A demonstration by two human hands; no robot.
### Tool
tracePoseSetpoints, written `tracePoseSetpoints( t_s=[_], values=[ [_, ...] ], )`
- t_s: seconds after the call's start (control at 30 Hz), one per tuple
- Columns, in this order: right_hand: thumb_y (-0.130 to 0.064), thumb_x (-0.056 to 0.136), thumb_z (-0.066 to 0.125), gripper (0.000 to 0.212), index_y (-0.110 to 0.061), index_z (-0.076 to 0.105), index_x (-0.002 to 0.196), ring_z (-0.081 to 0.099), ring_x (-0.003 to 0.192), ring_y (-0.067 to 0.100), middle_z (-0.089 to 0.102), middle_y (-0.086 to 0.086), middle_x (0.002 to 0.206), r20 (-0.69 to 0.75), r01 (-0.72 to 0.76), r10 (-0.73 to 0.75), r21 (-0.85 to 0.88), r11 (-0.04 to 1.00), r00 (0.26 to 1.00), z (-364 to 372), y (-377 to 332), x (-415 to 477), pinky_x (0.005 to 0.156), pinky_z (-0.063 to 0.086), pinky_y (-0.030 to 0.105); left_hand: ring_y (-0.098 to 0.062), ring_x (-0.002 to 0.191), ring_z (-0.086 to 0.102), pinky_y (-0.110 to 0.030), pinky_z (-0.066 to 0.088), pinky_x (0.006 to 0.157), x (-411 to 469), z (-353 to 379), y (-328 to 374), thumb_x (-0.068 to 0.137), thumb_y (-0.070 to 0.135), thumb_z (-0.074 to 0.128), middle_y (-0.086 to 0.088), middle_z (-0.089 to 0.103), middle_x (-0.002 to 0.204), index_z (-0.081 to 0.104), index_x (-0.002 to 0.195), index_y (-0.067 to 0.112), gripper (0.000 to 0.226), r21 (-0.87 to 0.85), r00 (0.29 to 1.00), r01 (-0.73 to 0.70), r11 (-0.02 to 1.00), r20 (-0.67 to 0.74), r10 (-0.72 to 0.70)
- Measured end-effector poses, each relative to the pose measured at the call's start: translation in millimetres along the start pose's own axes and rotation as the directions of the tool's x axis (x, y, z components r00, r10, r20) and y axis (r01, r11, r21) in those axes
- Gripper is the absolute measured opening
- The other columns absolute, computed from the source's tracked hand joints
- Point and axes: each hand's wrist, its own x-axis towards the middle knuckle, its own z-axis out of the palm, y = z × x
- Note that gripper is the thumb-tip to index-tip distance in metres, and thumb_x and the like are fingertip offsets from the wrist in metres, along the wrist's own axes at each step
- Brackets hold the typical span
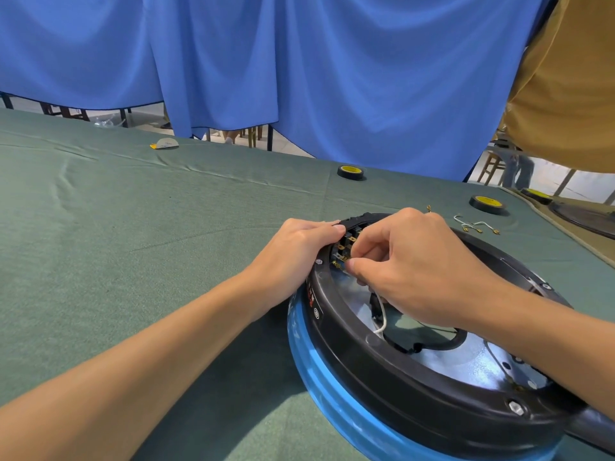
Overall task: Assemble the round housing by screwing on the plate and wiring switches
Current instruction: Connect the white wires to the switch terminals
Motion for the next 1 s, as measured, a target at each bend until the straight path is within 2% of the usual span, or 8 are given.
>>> tracePoseSetpoints(
  t_s=[0.13,0.33,0.5,0.6,0.8,0.9,0.97,1.0],
  values=[
    [-0.022,0.084,0.064,0.016,-0.018,0.074,0.072,0.060,0.072,0.016,0.068,-0.006,0.064,-0.006,0.022,-0.022,-0.001,1.000,1.000,1,-1,0,0.068,0.046,0.026,-0.016,0.136,0.048,-0.041,0.028,0.119,1,0,1,0.099,0.021,0.051,-0.007,0.062,0.136,0.068,0.124,0.006,0.033,0.070,1.000,-0.013,0.997,-0.005,0.013],
    [-0.018,0.083,0.062,0.018,-0.016,0.073,0.069,0.063,0.072,0.022,0.068,-0.003,0.062,-0.014,0.054,-0.054,-0.003,0.999,0.998,1,-2,0,0.070,0.049,0.028,-0.027,0.139,0.044,-0.047,0.027,0.120,0,0,2,0.101,0.021,0.049,-0.016,0.058,0.139,0.065,0.125,-0.001,0.036,0.075,1.000,0.013,0.997,0.003,-0.013],
    [-0.015,0.081,0.060,0.019,-0.013,0.073,0.067,0.062,0.066,0.020,0.068,0.001,0.059,-0.034,0.061,-0.061,-0.021,0.998,0.998,2,-4,1,0.064,0.051,0.032,-0.002,0.141,0.034,-0.030,0.018,0.122,1,1,4,0.101,0.019,0.049,0.004,0.049,0.148,0.059,0.134,0.007,0.037,0.110,1.000,-0.019,0.994,0.004,0.019],
    [-0.014,0.079,0.060,0.018,-0.012,0.072,0.066,0.061,0.063,0.020,0.067,0.002,0.058,-0.049,0.061,-0.062,-0.028,0.998,0.997,3,-5,2,0.065,0.048,0.033,0.008,0.133,0.029,-0.022,0.016,0.117,0,1,5,0.102,0.018,0.047,0.004,0.047,0.148,0.064,0.129,0.007,0.034,0.118,0.999,-0.042,0.992,0.025,0.039],
    [-0.014,0.079,0.062,0.017,-0.011,0.071,0.065,0.059,0.059,0.019,0.066,0.004,0.057,-0.047,0.035,-0.035,0.009,0.999,0.998,5,-5,6,0.059,0.045,0.027,-0.001,0.143,0.031,-0.022,0.016,0.118,1,1,0,0.101,0.019,0.048,0.002,0.046,0.151,0.060,0.134,0.004,0.038,0.066,0.999,-0.046,0.997,0.014,0.045],
    [-0.017,0.082,0.062,0.020,-0.015,0.072,0.064,0.060,0.056,0.012,0.066,-0.004,0.053,0.029,0.035,-0.036,0.034,0.999,0.999,-2,-3,5,0.057,0.047,0.025,-0.017,0.117,0.060,-0.036,0.038,0.109,1,3,-2,0.099,0.015,0.051,-0.009,0.069,0.121,0.071,0.112,-0.002,0.030,-0.016,1.000,-0.012,1.000,-0.001,0.012],
    [-0.018,0.083,0.064,0.018,-0.019,0.073,0.068,0.061,0.055,0.008,0.065,-0.009,0.053,0.096,0.047,-0.051,0.046,0.998,0.994,-11,1,4,0.058,0.049,0.023,-0.021,0.087,0.065,-0.041,0.046,0.092,-1,4,-4,0.097,0.014,0.053,-0.011,0.072,0.091,0.071,0.094,-0.007,0.028,-0.098,1.000,-0.021,0.995,-0.007,0.021],
    [-0.017,0.083,0.065,0.016,-0.021,0.074,0.071,0.061,0.056,0.008,0.066,-0.010,0.055,0.101,0.058,-0.062,0.047,0.997,0.993,-15,4,3,0.058,0.049,0.021,-0.020,0.087,0.066,-0.041,0.046,0.095,-1,4,-5,0.094,0.017,0.057,-0.009,0.073,0.090,0.073,0.094,-0.004,0.027,-0.107,0.999,-0.032,0.994,-0.019,0.030]
  ],
)
